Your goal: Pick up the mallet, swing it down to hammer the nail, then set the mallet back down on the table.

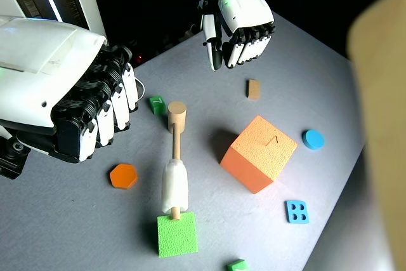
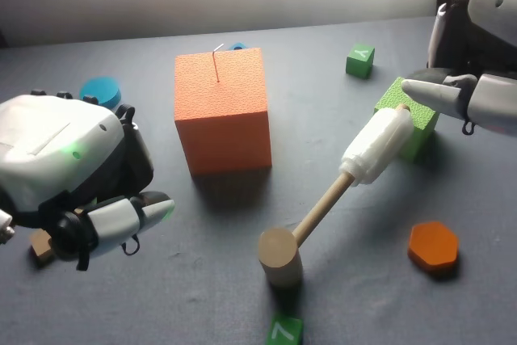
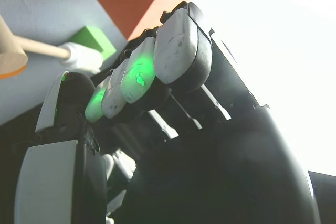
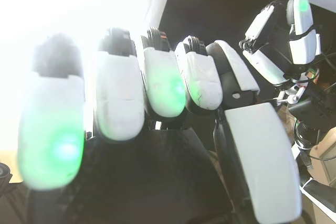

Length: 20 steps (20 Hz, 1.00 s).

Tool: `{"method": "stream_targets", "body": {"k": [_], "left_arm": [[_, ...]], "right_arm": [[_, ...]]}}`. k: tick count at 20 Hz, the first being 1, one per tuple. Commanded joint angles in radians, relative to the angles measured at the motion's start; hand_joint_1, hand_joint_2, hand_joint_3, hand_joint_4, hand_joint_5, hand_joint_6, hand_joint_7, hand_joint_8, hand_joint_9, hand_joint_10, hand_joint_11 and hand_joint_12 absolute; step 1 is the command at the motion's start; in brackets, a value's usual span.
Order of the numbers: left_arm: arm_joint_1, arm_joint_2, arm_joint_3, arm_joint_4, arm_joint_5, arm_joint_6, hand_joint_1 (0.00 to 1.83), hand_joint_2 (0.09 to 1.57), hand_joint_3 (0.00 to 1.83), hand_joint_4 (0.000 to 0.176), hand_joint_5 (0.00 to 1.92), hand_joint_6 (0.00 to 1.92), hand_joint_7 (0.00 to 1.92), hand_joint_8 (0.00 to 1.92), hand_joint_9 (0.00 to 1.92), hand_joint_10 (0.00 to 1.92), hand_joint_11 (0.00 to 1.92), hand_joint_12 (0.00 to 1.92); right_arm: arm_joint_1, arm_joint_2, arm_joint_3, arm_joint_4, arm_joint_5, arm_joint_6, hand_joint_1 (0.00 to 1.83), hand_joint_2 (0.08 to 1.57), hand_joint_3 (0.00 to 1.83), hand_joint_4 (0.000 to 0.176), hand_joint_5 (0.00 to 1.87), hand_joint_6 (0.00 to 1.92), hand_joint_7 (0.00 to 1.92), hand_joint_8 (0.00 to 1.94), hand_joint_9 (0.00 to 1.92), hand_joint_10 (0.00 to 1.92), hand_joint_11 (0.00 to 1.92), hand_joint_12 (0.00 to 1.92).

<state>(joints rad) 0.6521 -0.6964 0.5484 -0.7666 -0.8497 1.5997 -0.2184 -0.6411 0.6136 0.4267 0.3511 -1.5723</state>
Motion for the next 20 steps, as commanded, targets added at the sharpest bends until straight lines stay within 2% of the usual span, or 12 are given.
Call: {"method": "stream_targets", "body": {"k": [1,2,3,4,11,13,14,15,17,18,20], "left_arm": [[-0.006,0.005,0.006,0.04,-0.094,0.007,0.0,1.12,0.16,0.0,0.0,0.0,0.0,0.0,0.0,0.0,0.0,0.0],[-0.004,0.006,0.007,0.04,-0.093,0.008,0.0,1.12,0.16,0.0,0.0,0.0,0.0,0.0,0.0,0.0,0.0,0.0],[0.002,0.009,0.008,0.04,-0.093,0.008,0.0,1.18,0.03,0.0,0.0,0.0,0.0,0.0,0.0,0.0,0.0,0.0],[0.006,0.012,0.008,0.04,-0.093,0.007,0.0,1.19,0.03,0.0,0.0,0.0,0.0,0.0,0.0,0.0,0.0,0.0],[0.013,0.015,0.019,0.046,-0.093,0.001,0.0,1.2,0.03,0.0,0.0,0.0,0.0,0.0,0.0,0.0,0.0,0.0],[0.014,0.015,0.026,0.054,-0.076,-0.003,0.0,1.2,0.02,0.0,0.0,0.0,0.0,0.0,0.0,0.0,0.0,0.0],[0.015,0.015,0.03,0.058,-0.064,-0.006,0.0,1.2,0.02,0.0,0.0,0.0,0.0,0.0,0.0,0.0,0.0,0.0],[0.016,0.015,0.041,0.074,-0.044,-0.019,0.0,1.19,0.02,0.0,0.0,0.0,0.0,0.0,0.0,0.0,0.0,0.0],[0.018,0.014,0.07,0.136,0.025,-0.084,0.0,1.19,0.02,0.0,0.0,0.0,0.0,0.0,0.0,0.0,0.0,0.0],[0.022,0.013,0.095,0.204,0.068,-0.15,0.0,1.2,0.02,0.0,0.0,0.0,0.0,0.0,0.0,0.0,0.0,0.0],[0.037,0.012,0.132,0.306,0.081,-0.256,0.0,1.2,0.02,0.0,0.0,0.0,0.0,0.0,0.0,0.0,0.0,0.0]], "right_arm": [[-0.025,0.007,-0.011,-0.014,0.1,-0.005,0.0,1.0,0.12,0.0,0.0,0.01,0.0,0.01,0.0,0.0,0.0,0.0],[-0.065,0.005,-0.016,-0.014,0.119,-0.012,0.0,1.0,0.12,0.0,0.0,0.01,0.0,0.01,0.0,0.0,0.0,0.0],[-0.129,-0.007,-0.02,-0.014,0.189,-0.041,0.0,1.07,0.03,0.0,0.0,0.0,0.0,0.0,0.0,0.0,0.0,0.0],[-0.149,-0.014,-0.019,-0.014,0.213,-0.049,0.0,1.07,0.02,0.0,0.0,0.0,0.0,0.0,0.0,0.0,0.0,0.0],[-0.165,-0.027,-0.019,-0.014,0.203,-0.054,0.03,1.09,0.02,0.0,0.01,0.0,0.0,0.0,0.0,0.0,0.0,0.0],[-0.163,-0.027,-0.018,-0.014,0.189,-0.074,0.35,1.11,0.02,0.0,0.01,0.0,0.0,0.0,0.0,0.0,0.0,0.0],[-0.158,-0.03,-0.015,-0.014,0.176,-0.077,0.65,1.11,0.01,0.0,0.0,0.0,0.0,0.0,0.0,0.0,0.0,0.0],[-0.142,-0.039,-0.006,-0.014,0.148,-0.078,0.84,1.08,0.0,0.0,0.0,0.0,0.0,0.0,0.0,0.0,0.0,0.0],[-0.122,-0.055,0.008,-0.014,0.107,-0.078,0.99,1.05,0.0,0.0,0.0,0.0,0.0,0.0,0.0,0.0,0.02,0.01],[-0.118,-0.061,0.012,-0.014,0.103,-0.077,1.05,1.02,0.0,0.0,0.0,0.0,0.0,0.0,0.0,0.0,0.02,0.01],[-0.103,-0.072,0.021,-0.014,0.076,-0.078,1.11,1.01,0.0,0.0,0.0,0.0,0.0,0.0,0.0,0.0,0.03,0.02]]}}
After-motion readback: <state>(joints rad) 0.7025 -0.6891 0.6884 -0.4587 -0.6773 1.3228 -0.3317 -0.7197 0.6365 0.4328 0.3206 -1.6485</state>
